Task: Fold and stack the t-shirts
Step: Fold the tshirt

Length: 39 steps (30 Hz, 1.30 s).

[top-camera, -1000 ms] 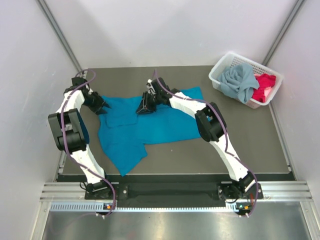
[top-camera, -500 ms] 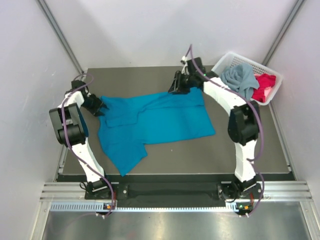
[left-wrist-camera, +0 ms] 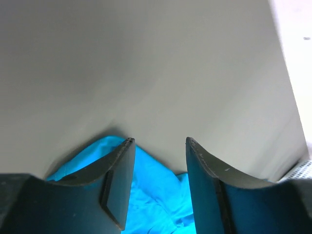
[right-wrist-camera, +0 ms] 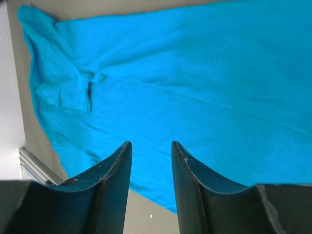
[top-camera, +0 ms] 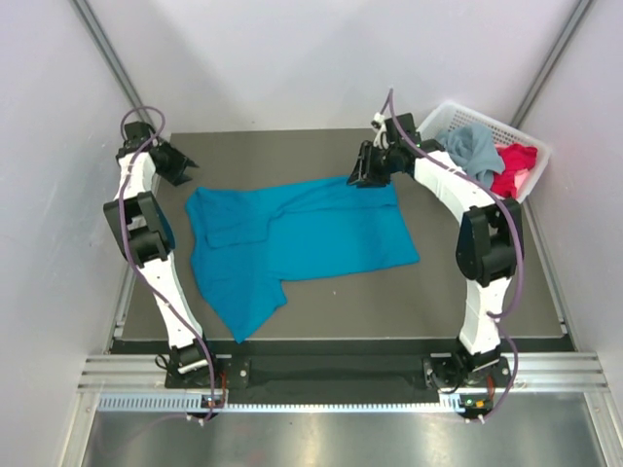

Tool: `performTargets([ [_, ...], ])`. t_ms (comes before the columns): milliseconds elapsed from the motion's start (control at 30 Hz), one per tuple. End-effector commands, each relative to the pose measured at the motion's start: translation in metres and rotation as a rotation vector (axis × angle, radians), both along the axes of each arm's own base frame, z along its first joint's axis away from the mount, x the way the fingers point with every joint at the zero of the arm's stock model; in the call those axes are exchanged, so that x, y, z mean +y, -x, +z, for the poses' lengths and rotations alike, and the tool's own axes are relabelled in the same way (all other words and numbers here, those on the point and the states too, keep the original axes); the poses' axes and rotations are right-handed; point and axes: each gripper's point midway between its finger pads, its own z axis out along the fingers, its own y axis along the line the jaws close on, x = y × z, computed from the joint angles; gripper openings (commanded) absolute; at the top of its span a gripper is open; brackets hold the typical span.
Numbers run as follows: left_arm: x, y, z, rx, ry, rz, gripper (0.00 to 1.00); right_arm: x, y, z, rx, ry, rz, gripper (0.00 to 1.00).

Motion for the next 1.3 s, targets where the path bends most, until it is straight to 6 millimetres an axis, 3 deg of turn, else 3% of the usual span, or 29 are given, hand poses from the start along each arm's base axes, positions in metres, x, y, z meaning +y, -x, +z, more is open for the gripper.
performTargets([
  [0,-0.006,0.008,-0.005,0.066,0.089,0.044,0.5,-0.016,-0.016,0.016,-0.036,-0.031,-0.029,0.39],
  [400,-0.014,0.023,-0.032,0.162,0.116,0.079,0.44,-0.03,-0.022,0.006,0.003,-0.057,-0.062,0.38],
  [700,-0.012,0.021,-0.035,0.164,0.078,0.088,0.44,-0.031,-0.021,0.004,0.013,-0.063,-0.069,0.38],
  [900,-0.006,0.023,-0.026,0.15,0.021,0.099,0.45,-0.031,-0.021,0.002,0.015,-0.065,-0.071,0.38],
  [1267,-0.018,0.026,-0.05,0.191,0.051,0.07,0.43,-0.031,-0.02,0.003,0.016,-0.07,-0.073,0.38],
])
